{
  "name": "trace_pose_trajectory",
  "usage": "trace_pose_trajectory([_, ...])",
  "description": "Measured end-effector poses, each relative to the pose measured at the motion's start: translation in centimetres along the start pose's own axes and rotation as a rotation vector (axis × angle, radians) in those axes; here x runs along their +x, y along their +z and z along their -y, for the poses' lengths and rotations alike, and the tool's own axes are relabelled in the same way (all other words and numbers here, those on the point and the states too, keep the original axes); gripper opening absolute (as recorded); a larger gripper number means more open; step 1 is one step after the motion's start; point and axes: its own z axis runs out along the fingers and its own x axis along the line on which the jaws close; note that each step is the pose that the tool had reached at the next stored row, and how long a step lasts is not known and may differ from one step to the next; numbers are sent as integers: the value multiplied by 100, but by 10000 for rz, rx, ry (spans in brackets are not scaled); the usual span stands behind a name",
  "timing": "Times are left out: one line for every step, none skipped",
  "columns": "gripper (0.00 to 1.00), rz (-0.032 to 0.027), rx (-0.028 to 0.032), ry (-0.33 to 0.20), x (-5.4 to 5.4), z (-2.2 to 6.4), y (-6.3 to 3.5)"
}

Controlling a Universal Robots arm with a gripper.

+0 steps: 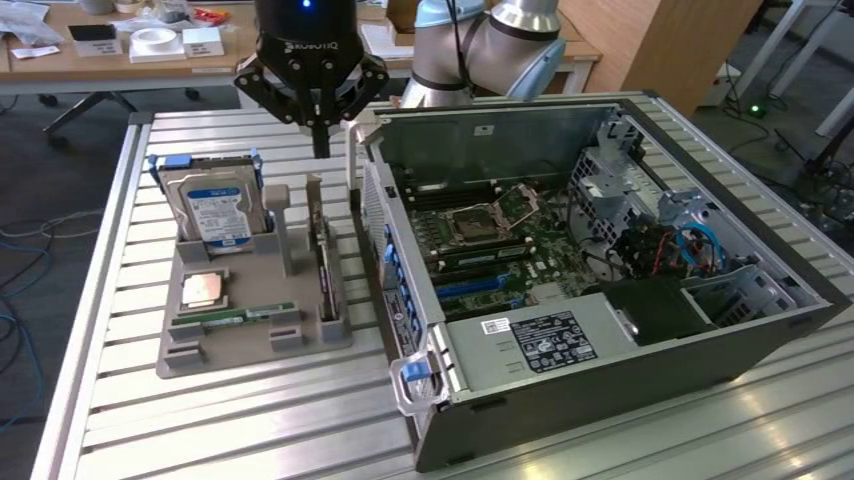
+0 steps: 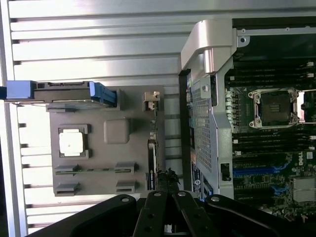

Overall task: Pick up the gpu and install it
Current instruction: 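Reach for the gpu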

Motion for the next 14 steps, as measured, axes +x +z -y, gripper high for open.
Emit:
trace_pose_trajectory([11,0,-1,0,0,0,3])
trace_pose_trajectory([11,0,-2,0,0,0,6])
trace_pose_trajectory([11,-1,-1,0,0,0,9])
trace_pose_trajectory([11,0,-2,0,0,0,12])
trace_pose_trajectory([11,1,-3,1,0,0,16])
trace_pose_trajectory([11,1,-4,1,1,1,21])
trace_pose_trajectory([11,1,-4,0,0,1,25])
trace_pose_trajectory([11,0,-4,0,1,1,29])
trace_pose_trajectory([11,0,-4,1,1,1,34])
trace_pose_trajectory([11,-1,-3,1,1,1,37])
trace_pose_trajectory([11,-1,-3,1,1,1,39])
trace_pose_trajectory([11,-2,-2,0,1,2,40])
trace_pose_trajectory([11,-1,-3,1,1,2,42])
trace_pose_trajectory([11,-1,-4,0,1,2,44])
